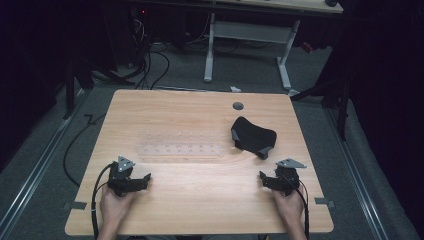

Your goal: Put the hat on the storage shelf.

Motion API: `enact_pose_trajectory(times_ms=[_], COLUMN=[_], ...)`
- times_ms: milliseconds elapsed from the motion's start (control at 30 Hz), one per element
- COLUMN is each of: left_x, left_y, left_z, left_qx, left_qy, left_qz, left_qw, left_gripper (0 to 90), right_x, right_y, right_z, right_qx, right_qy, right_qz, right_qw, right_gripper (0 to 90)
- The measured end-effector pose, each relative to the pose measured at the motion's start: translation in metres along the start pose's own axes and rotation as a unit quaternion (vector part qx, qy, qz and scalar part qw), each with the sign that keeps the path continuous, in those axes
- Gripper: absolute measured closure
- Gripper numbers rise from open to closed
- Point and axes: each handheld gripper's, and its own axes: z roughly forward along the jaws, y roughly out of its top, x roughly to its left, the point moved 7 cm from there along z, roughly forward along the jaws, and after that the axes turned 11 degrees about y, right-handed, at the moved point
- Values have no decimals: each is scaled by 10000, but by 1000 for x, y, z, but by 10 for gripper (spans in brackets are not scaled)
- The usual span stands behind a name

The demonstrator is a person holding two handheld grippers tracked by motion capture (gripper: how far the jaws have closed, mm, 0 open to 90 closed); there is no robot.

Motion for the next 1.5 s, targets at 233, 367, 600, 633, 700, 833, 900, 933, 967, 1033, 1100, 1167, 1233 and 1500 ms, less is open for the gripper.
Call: enact_pose_trajectory(times_ms=[233, 367, 600, 633, 700, 833, 900, 933, 967, 1033, 1100, 1167, 1233, 1500], left_x=[0, 0, 0, 0, 0, 0, 0, 0, 0, 0, 0, 0, 0, 0], left_y=[0, 0, 0, 0, 0, 0, 0, 0, 0, 0, 0, 0, 0, 0], left_z=[0, 0, 0, 0, -1, -1, -1, -1, -1, -1, -1, -1, -1, -1], left_qx=[-6, -4, -7, -10, -15, -18, -19, -19, -19, -21, -22, -23, -26, -28], left_qy=[-4, -5, -6, -4, 2, 4, 5, 5, 5, 7, 7, 6, 6, 4], left_qz=[0, 4, -10, -13, -16, -10, -9, -10, -10, -10, -11, -11, -12, -6], left_qw=[10000, 10000, 10000, 10000, 10000, 10000, 10000, 10000, 10000, 10000, 10000, 10000, 10000, 10000], left_gripper=[152, 153, 154, 154, 155, 158, 158, 158, 158, 158, 158, 160, 161, 166], right_x=[0, 0, 0, 0, 0, 0, 0, -1, -1, -1, -2, -2, -2, 3], right_y=[0, 0, 0, 0, 0, 0, 0, 0, 0, 0, 0, 0, -1, 2], right_z=[0, 0, 0, 0, 0, 0, 0, 0, 0, -1, -1, -3, -4, -11], right_qx=[1, 8, 12, 11, 2, -7, -17, -24, -24, -59, -59, -124, -149, -342], right_qy=[-2, 16, 35, 35, 36, 7, -8, -15, -15, -30, -52, -101, -106, 25], right_qz=[10, -5, -13, -4, 15, 41, 48, 48, 48, 65, 72, 100, 104, 84], right_qw=[10000, 10000, 10000, 10000, 10000, 10000, 10000, 10000, 10000, 10000, 9999, 9998, 9998, 9994], right_gripper=[217, 207, 202, 205, 209, 221, 228, 238, 238, 261, 300, 375, 411, 498])
